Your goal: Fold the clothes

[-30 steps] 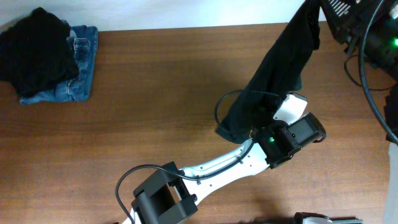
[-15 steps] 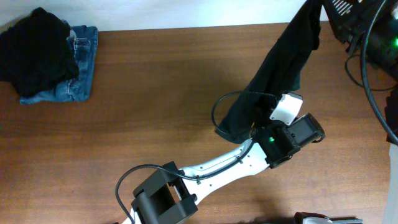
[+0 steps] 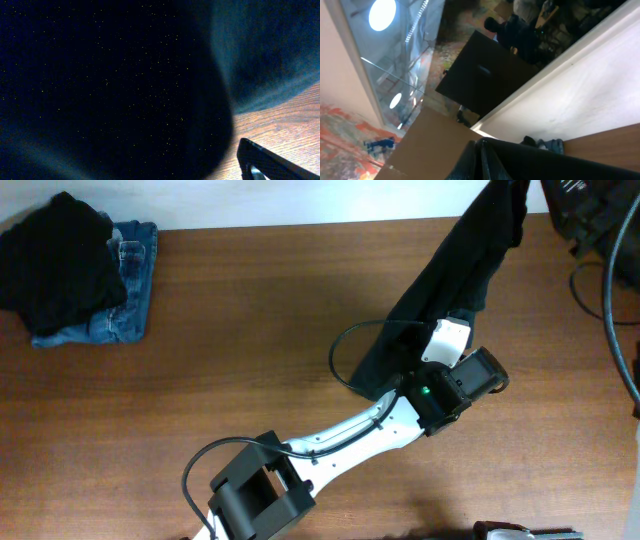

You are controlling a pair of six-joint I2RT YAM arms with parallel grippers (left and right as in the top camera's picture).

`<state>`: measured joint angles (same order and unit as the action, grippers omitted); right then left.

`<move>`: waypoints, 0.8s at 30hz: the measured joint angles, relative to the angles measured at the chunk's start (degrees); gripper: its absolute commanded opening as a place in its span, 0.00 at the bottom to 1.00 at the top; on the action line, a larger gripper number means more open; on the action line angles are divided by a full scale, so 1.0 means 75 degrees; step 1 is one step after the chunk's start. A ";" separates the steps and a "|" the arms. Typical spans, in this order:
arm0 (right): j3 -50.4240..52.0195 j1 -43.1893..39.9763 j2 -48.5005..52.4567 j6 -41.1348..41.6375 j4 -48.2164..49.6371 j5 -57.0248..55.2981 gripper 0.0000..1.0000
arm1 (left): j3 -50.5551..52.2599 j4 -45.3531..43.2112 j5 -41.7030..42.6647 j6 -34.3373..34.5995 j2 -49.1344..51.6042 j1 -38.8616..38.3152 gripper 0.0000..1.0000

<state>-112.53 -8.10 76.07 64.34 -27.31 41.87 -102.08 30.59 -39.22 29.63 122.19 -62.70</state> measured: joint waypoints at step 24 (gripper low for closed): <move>-0.0032 0.0003 -0.0044 0.0169 0.0003 0.0070 0.04 | 0.0026 -0.0154 0.0029 0.0003 0.0399 0.0373 0.99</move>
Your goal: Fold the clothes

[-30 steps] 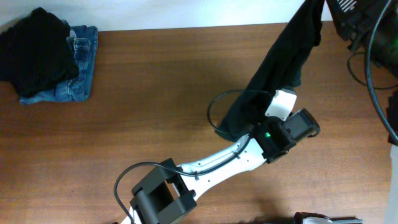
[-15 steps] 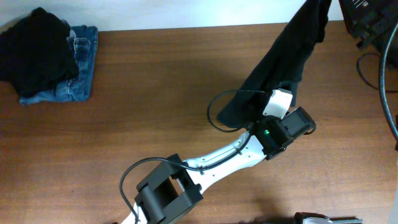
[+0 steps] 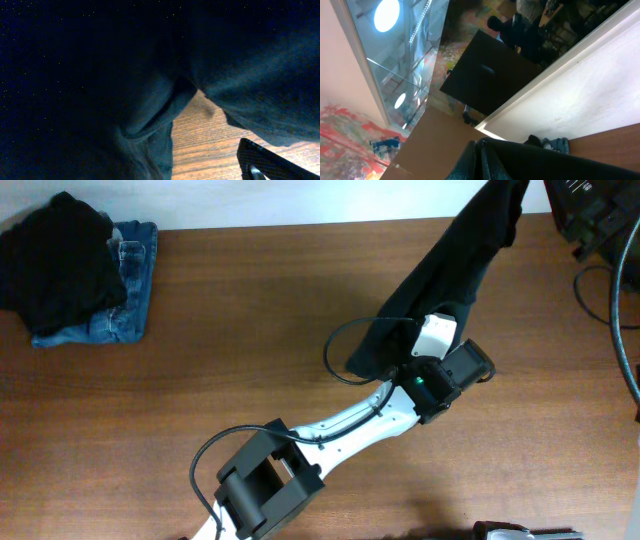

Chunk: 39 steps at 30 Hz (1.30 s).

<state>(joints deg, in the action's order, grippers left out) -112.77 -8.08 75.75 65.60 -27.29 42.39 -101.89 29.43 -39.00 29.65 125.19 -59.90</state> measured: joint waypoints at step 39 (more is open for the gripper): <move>0.0000 -0.0003 0.0000 0.0076 0.0181 0.0428 0.04 | 0.0009 0.0332 0.0006 0.0029 0.0128 0.0254 0.01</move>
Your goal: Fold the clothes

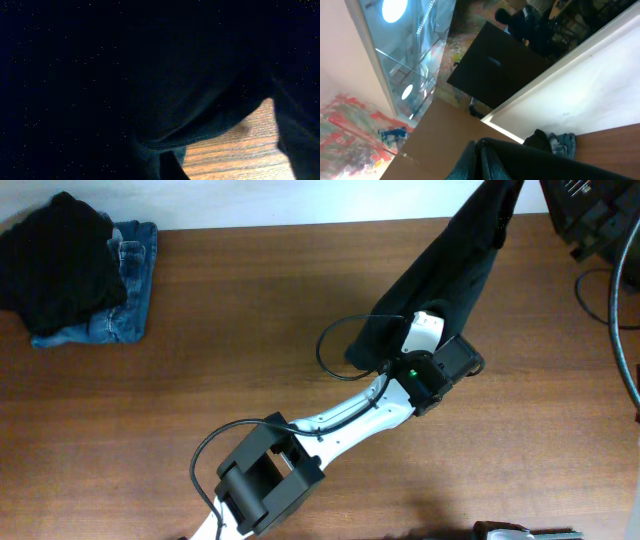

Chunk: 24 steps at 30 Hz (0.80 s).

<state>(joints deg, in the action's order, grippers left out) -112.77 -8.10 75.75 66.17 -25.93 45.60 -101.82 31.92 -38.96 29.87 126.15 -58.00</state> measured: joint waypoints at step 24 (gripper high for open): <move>-0.0038 -0.1105 0.0466 -0.2174 -0.2425 -0.0067 0.04 | 0.0070 0.3596 0.0256 -0.0006 -0.1990 0.0000 0.01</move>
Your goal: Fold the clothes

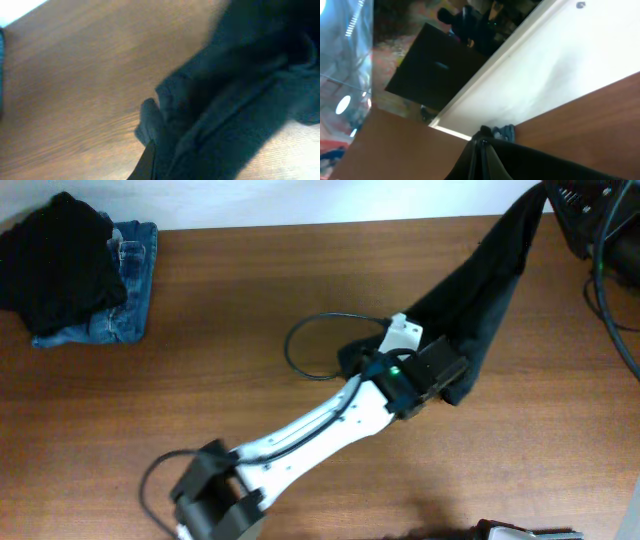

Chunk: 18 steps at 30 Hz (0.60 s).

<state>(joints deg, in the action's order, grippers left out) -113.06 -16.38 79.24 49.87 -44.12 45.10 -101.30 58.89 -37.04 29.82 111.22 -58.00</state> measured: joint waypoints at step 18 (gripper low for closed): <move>0.0000 0.0000 -0.0029 -0.1399 -0.1207 -0.1090 0.04 | 0.0000 0.2267 -0.0723 0.0003 -0.2734 0.0458 0.01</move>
<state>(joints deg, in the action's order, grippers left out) -113.06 -16.38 79.02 39.38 -53.17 36.93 -101.30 75.90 -42.46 29.85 90.72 -54.57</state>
